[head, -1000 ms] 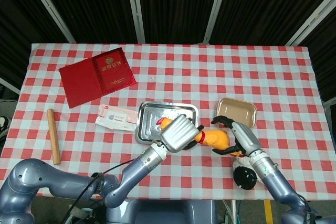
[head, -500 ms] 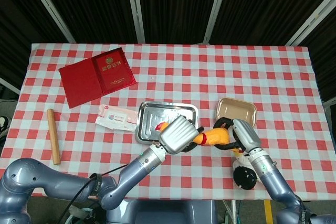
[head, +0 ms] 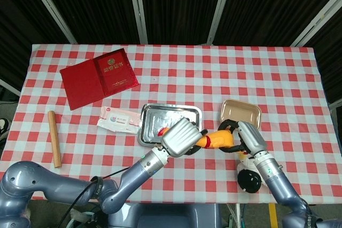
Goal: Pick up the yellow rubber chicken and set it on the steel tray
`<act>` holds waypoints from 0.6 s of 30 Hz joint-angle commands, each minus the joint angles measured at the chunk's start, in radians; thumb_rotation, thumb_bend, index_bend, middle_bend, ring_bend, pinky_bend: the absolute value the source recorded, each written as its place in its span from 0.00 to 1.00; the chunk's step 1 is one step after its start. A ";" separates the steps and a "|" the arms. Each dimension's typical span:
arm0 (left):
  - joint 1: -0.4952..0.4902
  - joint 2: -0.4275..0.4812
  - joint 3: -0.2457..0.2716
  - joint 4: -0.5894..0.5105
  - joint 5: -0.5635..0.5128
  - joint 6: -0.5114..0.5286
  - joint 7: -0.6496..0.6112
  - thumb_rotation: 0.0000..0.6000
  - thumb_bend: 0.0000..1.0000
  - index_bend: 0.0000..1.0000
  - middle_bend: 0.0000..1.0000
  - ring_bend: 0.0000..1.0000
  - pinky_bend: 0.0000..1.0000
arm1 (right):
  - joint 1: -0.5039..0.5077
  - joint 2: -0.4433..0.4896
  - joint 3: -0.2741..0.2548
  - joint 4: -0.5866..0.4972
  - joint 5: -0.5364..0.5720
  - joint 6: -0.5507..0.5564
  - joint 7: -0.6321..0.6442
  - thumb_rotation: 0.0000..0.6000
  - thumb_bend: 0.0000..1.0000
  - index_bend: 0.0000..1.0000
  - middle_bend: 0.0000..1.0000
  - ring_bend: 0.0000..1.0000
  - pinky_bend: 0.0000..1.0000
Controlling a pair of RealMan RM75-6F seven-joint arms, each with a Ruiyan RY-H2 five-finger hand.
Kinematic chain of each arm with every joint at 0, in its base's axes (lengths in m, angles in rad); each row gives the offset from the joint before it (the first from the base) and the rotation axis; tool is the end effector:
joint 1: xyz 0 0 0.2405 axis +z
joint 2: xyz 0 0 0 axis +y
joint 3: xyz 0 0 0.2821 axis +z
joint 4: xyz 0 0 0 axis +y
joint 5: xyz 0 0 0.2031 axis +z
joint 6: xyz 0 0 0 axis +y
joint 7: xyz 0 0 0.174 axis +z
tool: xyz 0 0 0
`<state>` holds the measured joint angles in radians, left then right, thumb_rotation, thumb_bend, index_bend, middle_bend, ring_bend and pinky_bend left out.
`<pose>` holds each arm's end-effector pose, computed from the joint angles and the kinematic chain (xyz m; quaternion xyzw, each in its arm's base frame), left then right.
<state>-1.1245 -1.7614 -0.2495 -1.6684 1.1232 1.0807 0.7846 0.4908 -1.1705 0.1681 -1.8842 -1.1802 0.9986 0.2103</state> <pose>0.0700 0.3304 -0.0627 -0.8095 -0.1431 -0.4804 0.3056 -0.2051 -0.3177 0.0838 0.5773 -0.5989 0.4515 0.3228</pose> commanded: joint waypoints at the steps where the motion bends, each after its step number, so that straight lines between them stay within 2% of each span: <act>1: -0.001 -0.003 -0.002 0.013 0.010 0.006 0.002 1.00 0.75 0.76 0.77 0.65 0.72 | 0.002 0.027 -0.012 0.004 -0.045 -0.036 0.040 1.00 0.43 0.32 0.36 0.34 0.43; 3: -0.001 -0.007 -0.002 0.023 0.014 0.009 0.002 1.00 0.75 0.76 0.77 0.65 0.72 | 0.005 0.037 -0.016 0.005 -0.061 -0.051 0.054 1.00 0.33 0.20 0.26 0.25 0.35; 5: -0.001 -0.013 -0.004 0.035 0.013 0.008 0.000 1.00 0.75 0.76 0.77 0.65 0.72 | 0.008 0.048 -0.018 0.005 -0.074 -0.062 0.067 1.00 0.28 0.15 0.22 0.21 0.32; 14: 0.000 -0.029 -0.008 0.066 0.015 0.010 -0.008 1.00 0.75 0.76 0.77 0.65 0.72 | 0.012 0.065 -0.023 0.003 -0.095 -0.079 0.091 1.00 0.25 0.01 0.14 0.13 0.23; 18: -0.001 -0.033 -0.009 0.067 0.019 0.010 -0.006 1.00 0.75 0.76 0.77 0.65 0.72 | 0.013 0.070 -0.023 0.001 -0.100 -0.083 0.102 1.00 0.24 0.01 0.13 0.12 0.22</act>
<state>-1.1259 -1.7944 -0.2584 -1.6010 1.1423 1.0906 0.7790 0.5038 -1.1015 0.1443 -1.8828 -1.2792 0.9152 0.3107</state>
